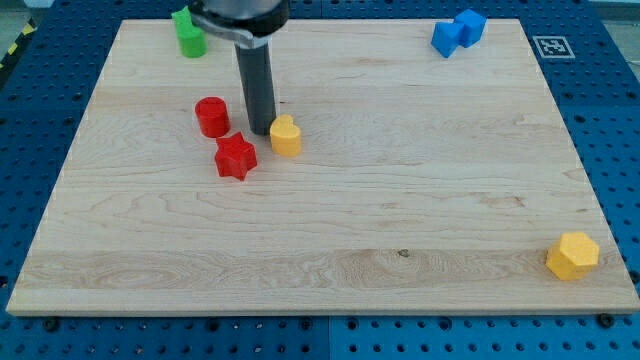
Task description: Slide the yellow heart to the right of the yellow hexagon
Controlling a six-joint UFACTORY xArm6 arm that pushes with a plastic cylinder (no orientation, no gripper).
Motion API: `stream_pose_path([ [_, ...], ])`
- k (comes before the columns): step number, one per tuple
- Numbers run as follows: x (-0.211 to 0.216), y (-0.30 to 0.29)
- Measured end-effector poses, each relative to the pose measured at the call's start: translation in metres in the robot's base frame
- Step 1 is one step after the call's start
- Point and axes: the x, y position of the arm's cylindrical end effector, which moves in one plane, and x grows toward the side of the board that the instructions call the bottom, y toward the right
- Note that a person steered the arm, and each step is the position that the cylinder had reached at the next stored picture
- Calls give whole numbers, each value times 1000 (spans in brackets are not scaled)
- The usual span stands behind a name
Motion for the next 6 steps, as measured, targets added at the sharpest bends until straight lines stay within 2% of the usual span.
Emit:
stream_pose_path([
  [2, 44, 61],
  [3, 37, 83],
  [4, 7, 83],
  [5, -3, 91],
  [6, 19, 108],
])
